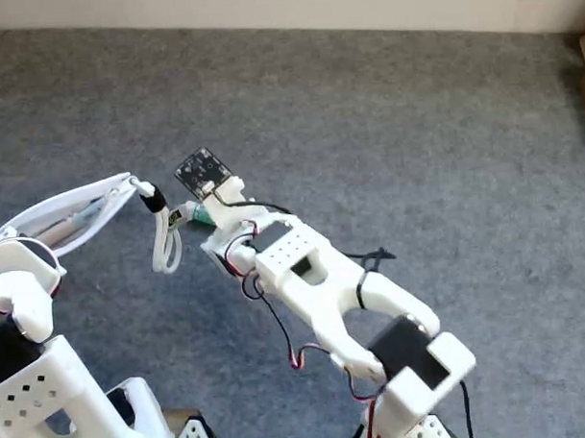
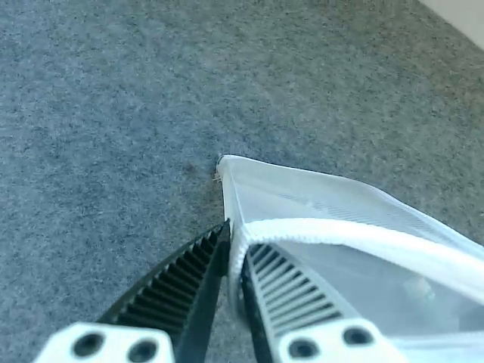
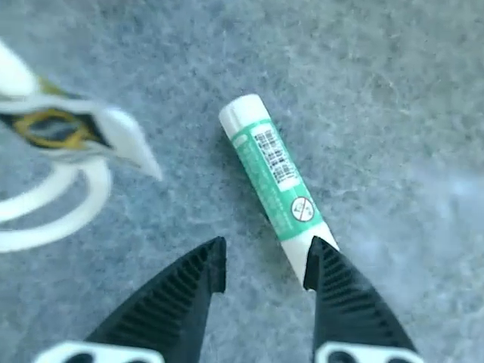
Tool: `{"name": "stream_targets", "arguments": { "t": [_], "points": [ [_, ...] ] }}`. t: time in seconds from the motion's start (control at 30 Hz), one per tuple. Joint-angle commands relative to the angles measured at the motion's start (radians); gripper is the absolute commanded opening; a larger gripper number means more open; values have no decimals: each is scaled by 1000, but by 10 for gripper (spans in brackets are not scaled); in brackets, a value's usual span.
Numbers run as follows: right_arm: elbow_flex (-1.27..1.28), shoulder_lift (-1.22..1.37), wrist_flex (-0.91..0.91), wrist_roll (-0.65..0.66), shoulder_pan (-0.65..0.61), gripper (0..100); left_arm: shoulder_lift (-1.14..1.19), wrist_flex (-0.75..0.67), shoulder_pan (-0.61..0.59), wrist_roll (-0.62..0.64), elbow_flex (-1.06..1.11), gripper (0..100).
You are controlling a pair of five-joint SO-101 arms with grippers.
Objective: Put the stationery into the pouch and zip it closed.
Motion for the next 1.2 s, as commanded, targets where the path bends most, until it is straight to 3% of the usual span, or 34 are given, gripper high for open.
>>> {"name": "stream_targets", "arguments": {
  "t": [0.0, 0.2, 0.57, 0.67, 0.87, 1.17],
  "points": [
    [-130, 33, 68, 25, 30, 166, 1, -23, -2, 9, -8, 7],
    [-292, 173, 196, 26, 51, 166, 1, -21, -2, 9, -8, 7],
    [-433, 340, 274, 28, 81, 163, 1, -29, -1, 8, 12, 7],
    [-458, 348, 348, 28, 79, 146, 1, -29, -1, 6, 12, 7],
    [-521, 344, 486, 29, 84, 21, 1, -29, -1, 6, 12, 7],
    [-619, 344, 763, 29, 108, 19, 1, -29, -1, 6, 13, 7]
  ]
}}
